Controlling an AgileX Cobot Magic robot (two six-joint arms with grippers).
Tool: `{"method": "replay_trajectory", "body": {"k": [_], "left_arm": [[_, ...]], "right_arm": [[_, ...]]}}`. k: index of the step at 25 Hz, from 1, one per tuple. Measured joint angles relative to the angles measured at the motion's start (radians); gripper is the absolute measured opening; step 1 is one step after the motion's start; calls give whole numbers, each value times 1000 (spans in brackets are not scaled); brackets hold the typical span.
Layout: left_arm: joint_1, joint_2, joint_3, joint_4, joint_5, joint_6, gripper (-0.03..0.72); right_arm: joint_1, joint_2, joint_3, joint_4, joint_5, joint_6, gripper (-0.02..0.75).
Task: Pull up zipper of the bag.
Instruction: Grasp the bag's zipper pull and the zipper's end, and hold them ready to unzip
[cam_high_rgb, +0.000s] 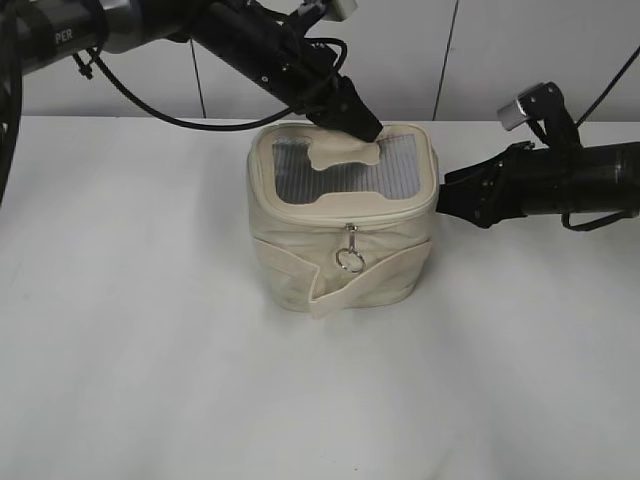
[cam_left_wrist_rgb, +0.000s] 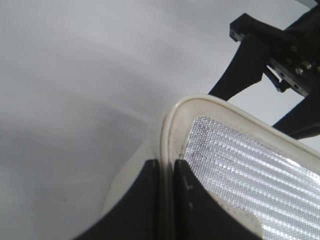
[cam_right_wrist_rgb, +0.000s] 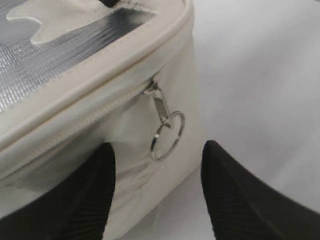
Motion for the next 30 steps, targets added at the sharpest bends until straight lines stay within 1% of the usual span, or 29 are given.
{"method": "replay_trajectory", "body": {"k": [4,10,17,19,20,21,22,24,25,27,30], "left_arm": [[0,-2,0,4,0,-2,46],[0,-2,0,5,0,-2,45],[0,-2,0,6,-1,-2,43],[0,-2,0,6,-1,-2,43],[0,-2,0,6,-1,-2,43],[0,-2,0,7,-1,-2,43],[0,-2,0,8,-1,-2,42],[0,-3,0,9,-1,-3,42],[0,-3,0,12,-2,-3,42],[0,-3,0,13,-4,-3,42],[0,-3,0,15,-5,-3,42]], "right_arm": [[15,0,-12,21,-43,-4,442],[26,10,-38,25,-60,-6,440],[34,79,-92,35,-57,-6,381],[44,88,-102,36,-57,-6,337],[51,89,-107,36,-57,-6,285],[57,89,-110,36,-58,-6,211],[65,89,-114,36,-58,-6,120],[75,89,-117,36,-67,9,29],[77,89,-118,35,-75,32,13],[81,88,-118,14,-100,97,8],[76,66,-111,-66,-117,216,8]]}}
